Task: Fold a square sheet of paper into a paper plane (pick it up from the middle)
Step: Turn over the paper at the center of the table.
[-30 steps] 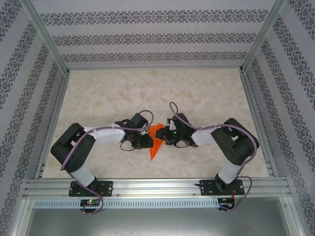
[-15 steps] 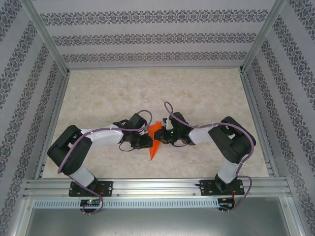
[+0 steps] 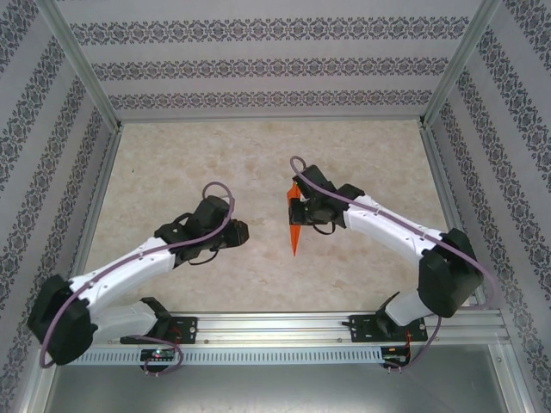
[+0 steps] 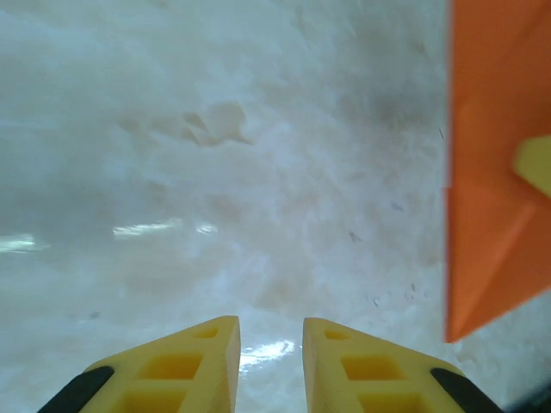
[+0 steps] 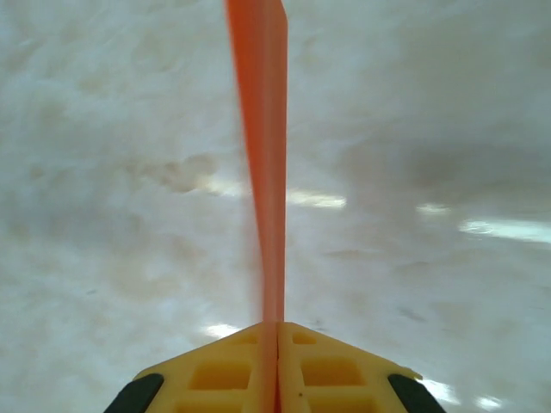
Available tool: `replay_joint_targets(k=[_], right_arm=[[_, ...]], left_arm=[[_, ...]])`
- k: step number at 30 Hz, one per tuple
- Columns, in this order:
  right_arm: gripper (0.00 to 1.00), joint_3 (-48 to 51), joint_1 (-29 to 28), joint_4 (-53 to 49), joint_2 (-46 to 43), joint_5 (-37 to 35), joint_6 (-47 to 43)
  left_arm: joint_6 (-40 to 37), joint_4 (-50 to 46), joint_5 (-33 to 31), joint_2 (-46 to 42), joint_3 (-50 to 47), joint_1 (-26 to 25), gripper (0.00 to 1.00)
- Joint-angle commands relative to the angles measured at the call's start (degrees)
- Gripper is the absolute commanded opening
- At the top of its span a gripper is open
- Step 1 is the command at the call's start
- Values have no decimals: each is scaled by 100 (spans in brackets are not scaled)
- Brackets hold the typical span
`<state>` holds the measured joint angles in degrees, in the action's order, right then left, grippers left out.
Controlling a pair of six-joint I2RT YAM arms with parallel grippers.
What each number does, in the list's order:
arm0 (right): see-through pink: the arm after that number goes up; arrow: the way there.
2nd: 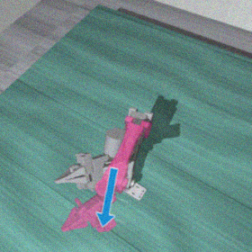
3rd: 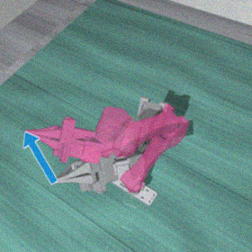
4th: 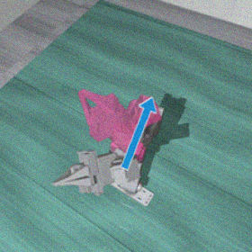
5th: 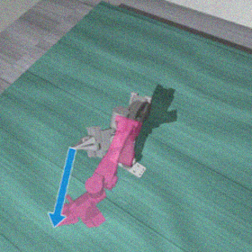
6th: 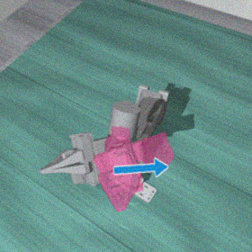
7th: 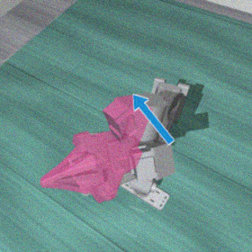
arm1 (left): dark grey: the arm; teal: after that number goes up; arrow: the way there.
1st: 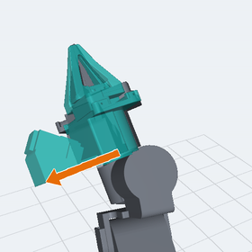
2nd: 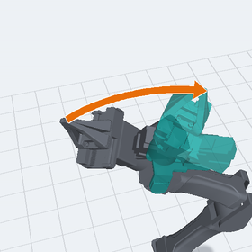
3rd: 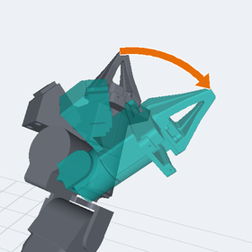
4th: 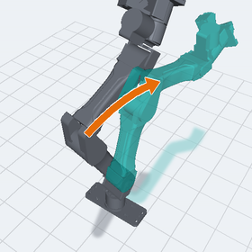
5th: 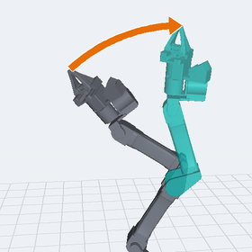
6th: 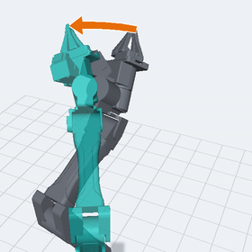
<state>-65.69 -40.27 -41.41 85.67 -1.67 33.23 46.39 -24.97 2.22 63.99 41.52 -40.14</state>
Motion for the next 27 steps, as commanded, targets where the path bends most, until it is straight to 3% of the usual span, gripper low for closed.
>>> replay_joint_targets(k=[1, 4, 7, 12, 17, 19, 21, 23, 27], right_arm=[[8, -620, -291, -2281, 312, -2098, -368], [6, -1101, -540, -2730, 941, -2475, -201], [8, -1481, -825, -2910, 1667, -2535, -39], [9, -2330, -1317, -3011, 2931, -2265, 134], [21, -3019, -1674, -2670, 3675, -1406, 207], [28, -3086, -1760, -2430, 3675, -986, 209], [53, -2770, -1825, -1839, 3290, -462, 116], [70, -2190, -1779, -939, 2637, 3, 194], [78, -1088, -1597, 142, 1310, 312, 333]], left_arm=[[354, -633, -1139, -465, -212, 54, 28], [669, -894, -1693, -970, -355, 85, 30], [955, -1275, -2190, -1505, -498, 111, 38], [1087, -1637, -2542, -2192, -478, 126, 44], [1048, -1830, -2561, -2457, -457, 129, 45], [1032, -1861, -2536, -2465, -453, 129, 46], [1016, -1837, -2447, -2440, -481, 129, 47], [972, -1714, -2289, -2401, -534, 129, 48], [910, -1393, -1920, -2231, -660, 125, 51]])
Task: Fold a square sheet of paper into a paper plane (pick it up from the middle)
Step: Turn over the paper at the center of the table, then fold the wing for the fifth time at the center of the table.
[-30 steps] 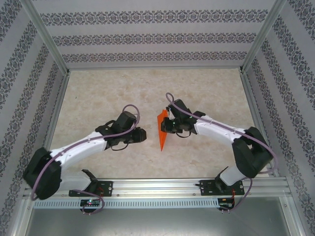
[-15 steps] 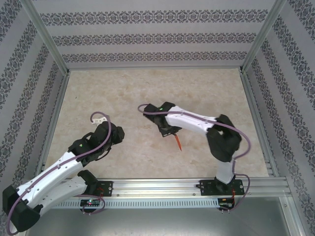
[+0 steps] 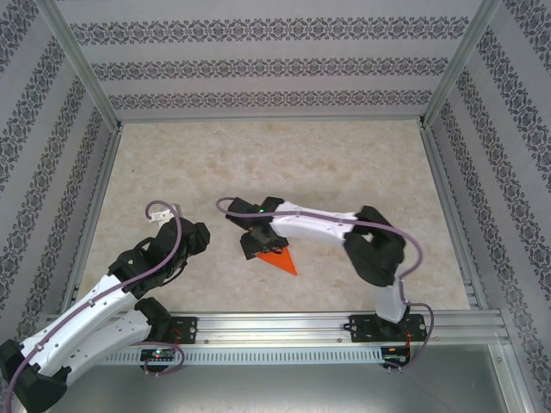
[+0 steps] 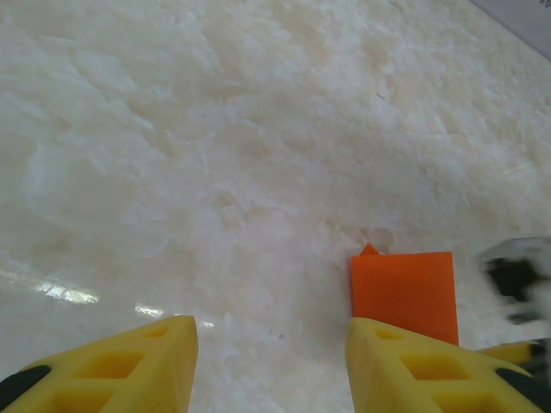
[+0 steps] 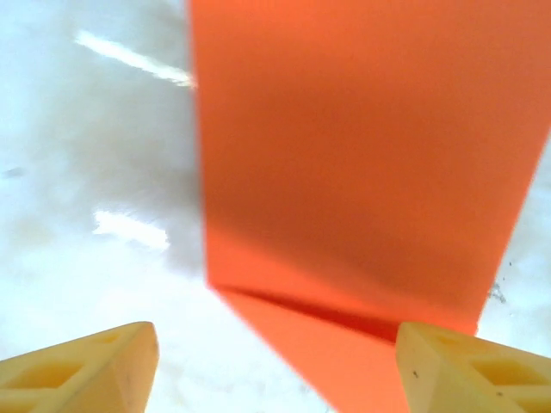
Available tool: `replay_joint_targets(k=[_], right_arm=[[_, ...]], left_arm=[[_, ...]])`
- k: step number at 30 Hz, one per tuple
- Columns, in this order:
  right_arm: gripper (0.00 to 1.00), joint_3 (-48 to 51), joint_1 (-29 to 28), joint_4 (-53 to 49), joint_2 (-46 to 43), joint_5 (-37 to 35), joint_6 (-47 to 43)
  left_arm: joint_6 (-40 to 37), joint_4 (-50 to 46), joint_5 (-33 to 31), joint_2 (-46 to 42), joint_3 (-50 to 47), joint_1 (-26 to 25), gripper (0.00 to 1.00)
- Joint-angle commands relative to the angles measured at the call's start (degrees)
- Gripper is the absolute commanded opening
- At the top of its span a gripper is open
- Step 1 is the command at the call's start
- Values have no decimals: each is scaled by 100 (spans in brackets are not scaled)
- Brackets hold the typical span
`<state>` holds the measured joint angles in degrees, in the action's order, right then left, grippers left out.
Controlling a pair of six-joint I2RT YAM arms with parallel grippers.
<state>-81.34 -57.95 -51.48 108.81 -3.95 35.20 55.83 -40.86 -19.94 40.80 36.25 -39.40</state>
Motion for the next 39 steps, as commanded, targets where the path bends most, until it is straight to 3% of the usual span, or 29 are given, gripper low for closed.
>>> replay_joint_targets(k=[1, 4, 5, 7, 9, 12, 17, 20, 30, 39], right_arm=[[79, 726, 260, 1358, -1294, 634, 143], [85, 1807, 651, 2335, -2247, 1148, 173], [82, 2148, 841, 2630, -2470, 1402, 220], [67, 2833, 1251, 3224, -2798, 1969, 373], [44, 3415, 1718, 3771, -2896, 2729, 540], [25, 3744, 1995, 4208, -2752, 3634, 480], [9, 3696, 2063, 3955, -2328, 3639, 119], [4, 3764, 2146, 4064, -2114, 3627, 162], [5, 3826, 2261, 4127, -1533, 3774, -156], [6, 4337, 2706, 5089, -974, 4272, -159]], left_arm=[[-58, 290, 406, 148, -175, 55, 52], [-163, 782, 909, 457, -312, 55, 54], [-204, 955, 1115, 626, -341, 55, 54], [-234, 1220, 1523, 999, -320, 54, 54], [-270, 1401, 1893, 1461, -203, 55, 52], [-257, 1660, 2282, 2058, -11, 55, 51], [-66, 1762, 2449, 2660, 251, 21, 48], [112, 2007, 2428, 2701, 154, 9, 49], [134, 2248, 2747, 3185, 251, -44, 49], [443, 2809, 2880, 3564, 175, -229, 50]])
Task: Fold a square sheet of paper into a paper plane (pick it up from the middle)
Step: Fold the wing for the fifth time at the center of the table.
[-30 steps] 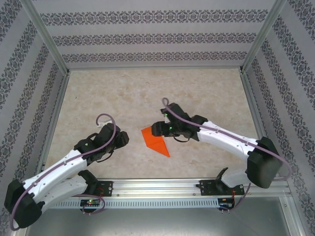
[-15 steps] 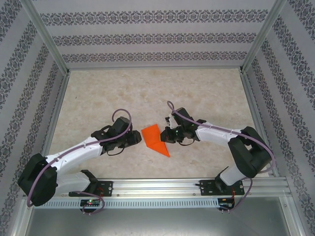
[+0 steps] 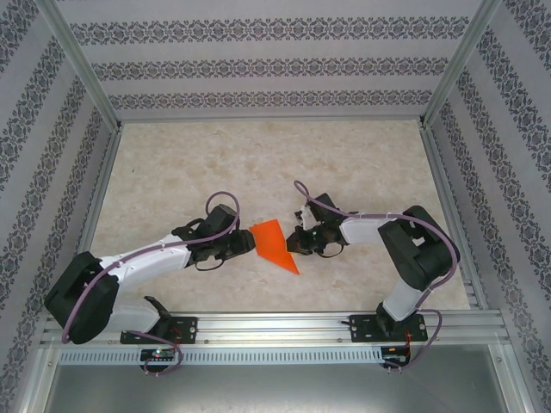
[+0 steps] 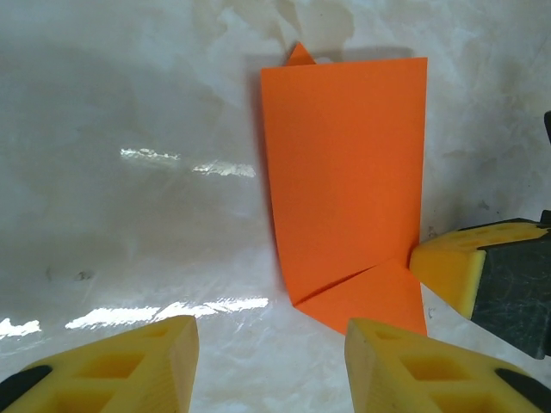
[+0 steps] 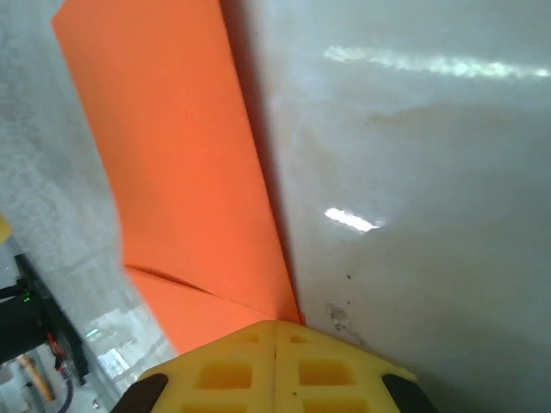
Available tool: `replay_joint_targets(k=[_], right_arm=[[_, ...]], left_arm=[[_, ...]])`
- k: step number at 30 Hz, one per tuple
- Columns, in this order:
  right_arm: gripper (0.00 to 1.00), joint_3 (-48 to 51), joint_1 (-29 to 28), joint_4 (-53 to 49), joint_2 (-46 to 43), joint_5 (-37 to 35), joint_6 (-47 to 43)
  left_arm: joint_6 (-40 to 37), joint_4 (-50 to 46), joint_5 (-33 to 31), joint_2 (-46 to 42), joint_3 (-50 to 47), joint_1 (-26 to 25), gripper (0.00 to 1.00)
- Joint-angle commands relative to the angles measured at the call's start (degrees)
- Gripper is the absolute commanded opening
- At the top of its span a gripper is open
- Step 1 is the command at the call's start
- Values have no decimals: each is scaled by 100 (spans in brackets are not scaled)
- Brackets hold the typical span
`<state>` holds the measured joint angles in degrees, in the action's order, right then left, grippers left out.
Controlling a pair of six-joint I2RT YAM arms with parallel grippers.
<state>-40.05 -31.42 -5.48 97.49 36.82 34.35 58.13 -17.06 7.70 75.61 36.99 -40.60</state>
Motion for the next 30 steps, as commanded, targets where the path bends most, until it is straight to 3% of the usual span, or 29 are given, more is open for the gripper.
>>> replay_joint_targets(k=[1, 8, 18, 30], right_arm=[[6, 275, 67, 605, 213, 217, -9], [8, 575, 199, 1253, 459, 317, 355], [8, 657, 233, 1352, 672, 167, 454], [9, 769, 241, 1681, 901, 162, 652]], left_arm=[[235, 489, 128, 124, 96, -143, 50], [509, 909, 236, 409, 82, -274, 53], [918, 1175, 29, 725, 29, -360, 53], [1148, 1926, 273, 1174, -5, -370, 51]])
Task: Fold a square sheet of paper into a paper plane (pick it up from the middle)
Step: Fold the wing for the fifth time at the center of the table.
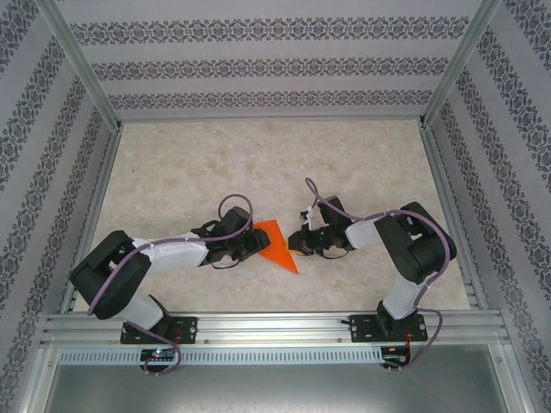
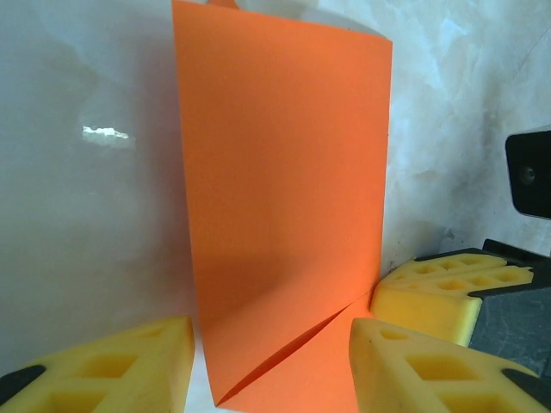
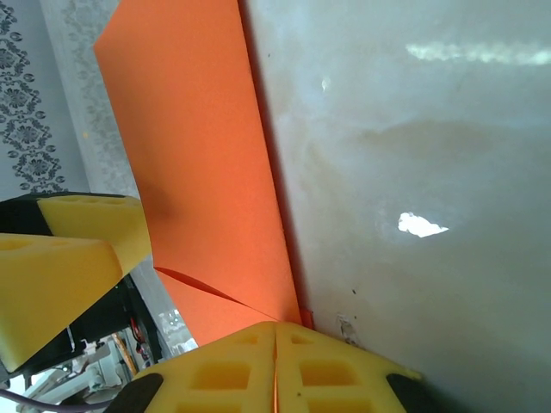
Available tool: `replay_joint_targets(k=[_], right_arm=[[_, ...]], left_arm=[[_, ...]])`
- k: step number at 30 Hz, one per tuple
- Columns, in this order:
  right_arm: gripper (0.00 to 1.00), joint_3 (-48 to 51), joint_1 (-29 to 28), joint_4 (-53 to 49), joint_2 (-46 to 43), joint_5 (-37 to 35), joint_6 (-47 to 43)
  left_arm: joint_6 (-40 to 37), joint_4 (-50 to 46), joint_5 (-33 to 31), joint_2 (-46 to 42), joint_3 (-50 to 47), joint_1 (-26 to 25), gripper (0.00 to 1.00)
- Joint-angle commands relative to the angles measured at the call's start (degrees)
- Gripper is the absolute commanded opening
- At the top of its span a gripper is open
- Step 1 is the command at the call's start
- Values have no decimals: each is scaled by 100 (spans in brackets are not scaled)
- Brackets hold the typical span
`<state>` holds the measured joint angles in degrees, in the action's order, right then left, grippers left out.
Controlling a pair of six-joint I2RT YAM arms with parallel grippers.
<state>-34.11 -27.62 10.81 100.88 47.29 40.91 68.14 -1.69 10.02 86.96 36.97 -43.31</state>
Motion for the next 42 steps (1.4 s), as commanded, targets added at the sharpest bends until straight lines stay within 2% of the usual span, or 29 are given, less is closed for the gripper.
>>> replay_joint_targets(k=[1, 6, 15, 20, 24, 27, 30, 32, 35, 40, 42], right_arm=[[9, 175, -137, 56, 568, -892, -11], [9, 194, -139, 64, 591, -884, -8], [12, 74, -139, -190, 220, -853, -36], [15, -48, -146, -478, -199, -903, -84], [19, -207, -148, -1179, -821, -1254, -396], [23, -246, -197, -1716, -1351, -1825, -752], [29, -45, -456, -1705, -1955, -2596, -1039], [35, 146, -865, -1530, -2371, -3381, -1366], [37, 515, -1723, -1058, -2874, -4674, -1991], [39, 909, -2682, -374, -3216, -5849, -3046], [40, 934, -2914, -260, -3112, -6000, -3305]], left_arm=[[152, 428, 52, 61, 3, -106, 51], [160, 594, 137, 119, 36, -108, 47], [92, 521, -52, -60, 135, -108, 18], [-109, 121, -88, -33, 396, -90, 10], [-211, -225, -84, -68, 537, -14, 3], [-240, -442, -26, -74, 634, 54, 0], [-293, -524, 79, -48, 696, 100, 0], [-319, -545, 125, -36, 737, 132, 0], [-354, -603, 149, -4, 793, 173, 0], [-379, -627, 186, 21, 824, 215, 0], [-375, -629, 206, 31, 834, 228, 0]])
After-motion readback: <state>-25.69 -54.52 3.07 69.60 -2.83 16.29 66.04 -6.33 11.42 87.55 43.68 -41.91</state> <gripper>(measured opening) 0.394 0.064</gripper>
